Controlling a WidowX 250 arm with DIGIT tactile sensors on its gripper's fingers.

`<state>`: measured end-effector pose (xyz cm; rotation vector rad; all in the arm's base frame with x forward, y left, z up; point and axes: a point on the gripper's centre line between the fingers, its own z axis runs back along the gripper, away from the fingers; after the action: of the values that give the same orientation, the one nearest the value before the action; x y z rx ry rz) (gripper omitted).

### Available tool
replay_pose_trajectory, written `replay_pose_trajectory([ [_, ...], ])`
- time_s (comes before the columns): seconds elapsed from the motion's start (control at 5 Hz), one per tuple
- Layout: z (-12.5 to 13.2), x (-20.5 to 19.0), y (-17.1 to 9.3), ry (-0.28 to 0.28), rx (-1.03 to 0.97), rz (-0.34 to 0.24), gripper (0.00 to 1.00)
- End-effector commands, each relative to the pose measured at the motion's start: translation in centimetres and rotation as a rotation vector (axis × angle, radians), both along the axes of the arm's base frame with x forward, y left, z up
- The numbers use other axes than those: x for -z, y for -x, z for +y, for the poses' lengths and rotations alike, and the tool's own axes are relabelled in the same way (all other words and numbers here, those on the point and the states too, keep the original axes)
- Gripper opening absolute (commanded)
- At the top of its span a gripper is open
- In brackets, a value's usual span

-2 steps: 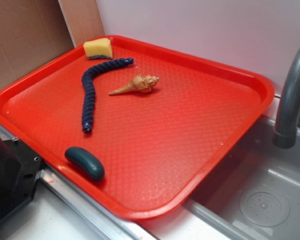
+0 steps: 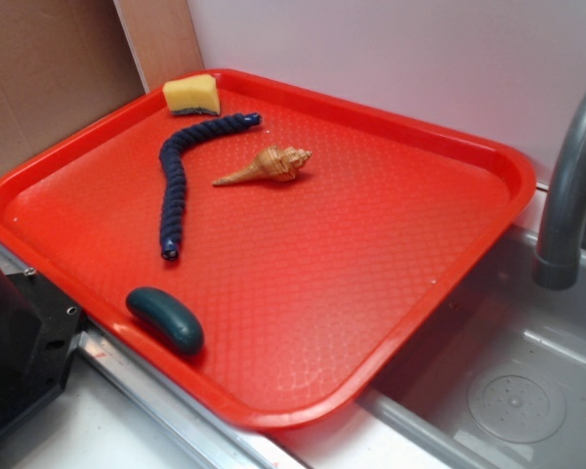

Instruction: Grab the green sponge.

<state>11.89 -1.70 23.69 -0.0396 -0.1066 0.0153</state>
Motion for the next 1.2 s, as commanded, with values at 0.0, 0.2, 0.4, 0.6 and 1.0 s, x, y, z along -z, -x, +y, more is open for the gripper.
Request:
replay_pose_trajectory([
  [0.0, 4.8, 4.9, -6.3, 0.017, 0.116, -0.048, 1.00],
  [0.2, 6.0, 7.4, -9.1, 0.013, 0.211, -0.062, 1.00],
  [0.4, 7.6, 9.4, -11.2, 0.000, 0.279, -0.095, 1.00],
  [0.6, 11.2, 10.9, -13.6, -0.024, 0.272, -0.121, 1.00],
  [1.0, 12.8, 13.4, -17.9, -0.010, 0.350, -0.130, 1.00],
])
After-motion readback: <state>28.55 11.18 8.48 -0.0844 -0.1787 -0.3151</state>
